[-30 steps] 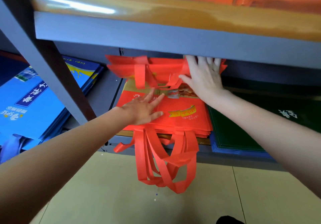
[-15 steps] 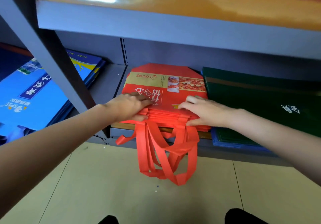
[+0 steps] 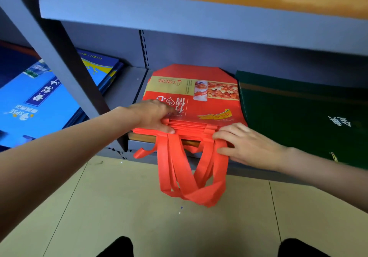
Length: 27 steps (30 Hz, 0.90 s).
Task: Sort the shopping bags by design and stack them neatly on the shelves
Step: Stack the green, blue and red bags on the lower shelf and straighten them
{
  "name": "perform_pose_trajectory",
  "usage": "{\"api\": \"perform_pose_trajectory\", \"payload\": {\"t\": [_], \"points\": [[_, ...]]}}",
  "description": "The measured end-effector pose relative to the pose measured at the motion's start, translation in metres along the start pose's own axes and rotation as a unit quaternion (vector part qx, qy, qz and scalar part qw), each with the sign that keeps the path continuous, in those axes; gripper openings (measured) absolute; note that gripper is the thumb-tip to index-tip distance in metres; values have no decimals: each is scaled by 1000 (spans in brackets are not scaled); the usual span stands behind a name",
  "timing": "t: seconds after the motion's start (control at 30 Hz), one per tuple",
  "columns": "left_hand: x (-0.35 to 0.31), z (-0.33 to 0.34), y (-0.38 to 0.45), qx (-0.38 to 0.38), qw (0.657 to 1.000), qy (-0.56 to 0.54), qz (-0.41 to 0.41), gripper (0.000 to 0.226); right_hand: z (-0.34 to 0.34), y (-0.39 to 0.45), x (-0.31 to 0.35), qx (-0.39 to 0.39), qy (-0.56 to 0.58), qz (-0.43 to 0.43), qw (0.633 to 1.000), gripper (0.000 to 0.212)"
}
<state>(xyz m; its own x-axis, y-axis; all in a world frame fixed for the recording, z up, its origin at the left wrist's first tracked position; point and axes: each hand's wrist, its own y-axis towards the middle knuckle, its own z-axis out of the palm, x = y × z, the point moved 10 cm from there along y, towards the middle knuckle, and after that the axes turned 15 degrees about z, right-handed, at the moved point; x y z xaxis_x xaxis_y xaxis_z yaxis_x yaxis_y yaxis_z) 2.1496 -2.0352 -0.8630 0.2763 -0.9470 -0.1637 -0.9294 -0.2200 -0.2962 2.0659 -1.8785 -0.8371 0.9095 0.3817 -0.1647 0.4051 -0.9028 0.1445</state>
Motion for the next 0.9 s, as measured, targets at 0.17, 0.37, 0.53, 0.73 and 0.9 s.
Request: {"api": "perform_pose_trajectory", "payload": {"t": [0.17, 0.37, 0.53, 0.73, 0.9], "points": [[1, -4, 9, 22, 1000, -14, -16, 71, -14, 9, -27, 17, 183, 95, 978, 30], [-10, -5, 9, 11, 998, -60, 14, 56, -21, 11, -52, -11, 320, 193, 927, 33], [2, -41, -1, -86, 996, -9, 1, 40, -30, 5, -31, -31, 157, 94, 983, 23], [7, -53, -1, -110, 993, -43, -22, 31, -38, 13, -21, -52, 115, 76, 989, 24], [18, -79, -4, -160, 985, 14, -65, 37, -42, 17, -34, -50, 148, 104, 982, 40]]}}
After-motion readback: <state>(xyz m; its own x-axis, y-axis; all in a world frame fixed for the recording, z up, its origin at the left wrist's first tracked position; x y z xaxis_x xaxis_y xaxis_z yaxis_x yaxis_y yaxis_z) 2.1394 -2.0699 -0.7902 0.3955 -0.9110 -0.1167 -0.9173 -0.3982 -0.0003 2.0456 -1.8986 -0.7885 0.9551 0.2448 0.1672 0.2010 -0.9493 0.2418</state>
